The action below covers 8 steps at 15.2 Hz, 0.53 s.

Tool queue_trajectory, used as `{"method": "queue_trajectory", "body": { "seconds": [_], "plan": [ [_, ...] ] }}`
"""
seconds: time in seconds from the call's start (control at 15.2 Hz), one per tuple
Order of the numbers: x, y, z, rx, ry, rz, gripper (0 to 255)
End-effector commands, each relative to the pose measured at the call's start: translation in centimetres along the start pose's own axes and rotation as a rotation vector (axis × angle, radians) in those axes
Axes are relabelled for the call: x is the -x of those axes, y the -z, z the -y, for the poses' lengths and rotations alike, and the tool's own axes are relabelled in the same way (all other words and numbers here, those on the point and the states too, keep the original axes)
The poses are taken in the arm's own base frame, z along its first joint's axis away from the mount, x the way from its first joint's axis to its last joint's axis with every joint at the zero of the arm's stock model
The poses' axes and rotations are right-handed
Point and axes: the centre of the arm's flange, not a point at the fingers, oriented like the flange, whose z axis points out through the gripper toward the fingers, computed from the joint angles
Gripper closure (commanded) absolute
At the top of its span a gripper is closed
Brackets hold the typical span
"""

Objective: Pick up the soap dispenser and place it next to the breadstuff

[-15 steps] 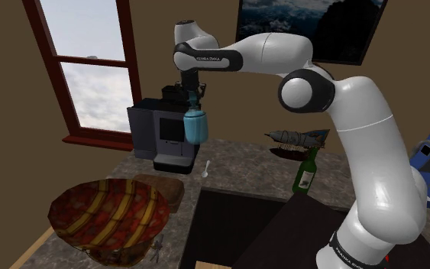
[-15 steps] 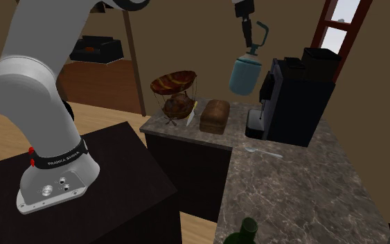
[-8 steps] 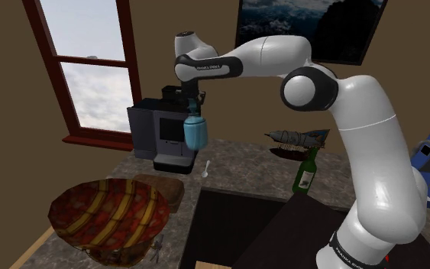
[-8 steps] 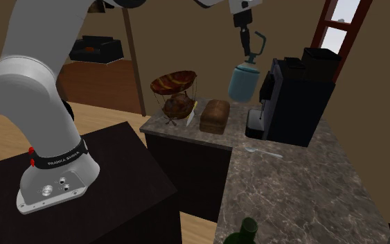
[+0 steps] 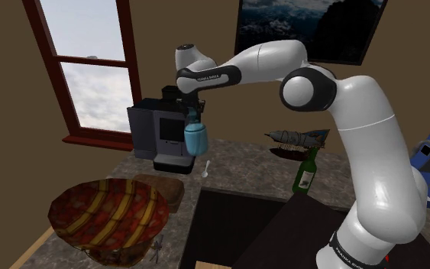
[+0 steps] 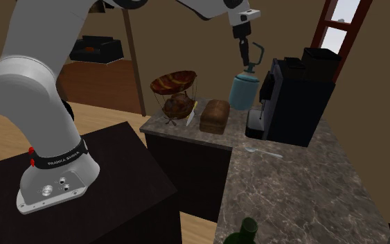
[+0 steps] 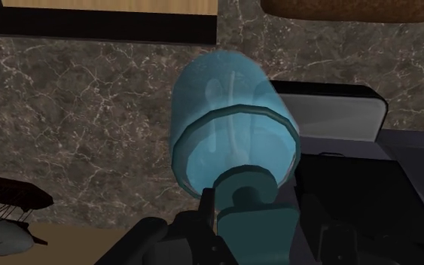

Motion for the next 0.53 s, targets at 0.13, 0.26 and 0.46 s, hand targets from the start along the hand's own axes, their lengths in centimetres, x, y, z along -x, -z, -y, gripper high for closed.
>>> {"method": "queue_trajectory", "body": {
  "seconds": [0.13, 0.26, 0.46],
  "plan": [
    [0.7, -1.9, -0.1, -0.001, 0.0, -0.001, 255],
    [1.0, -2.9, -0.1, -0.001, 0.0, -0.001, 255],
    [1.4, -4.4, 0.0, -0.001, 0.0, -0.001, 255]
  ]
}}
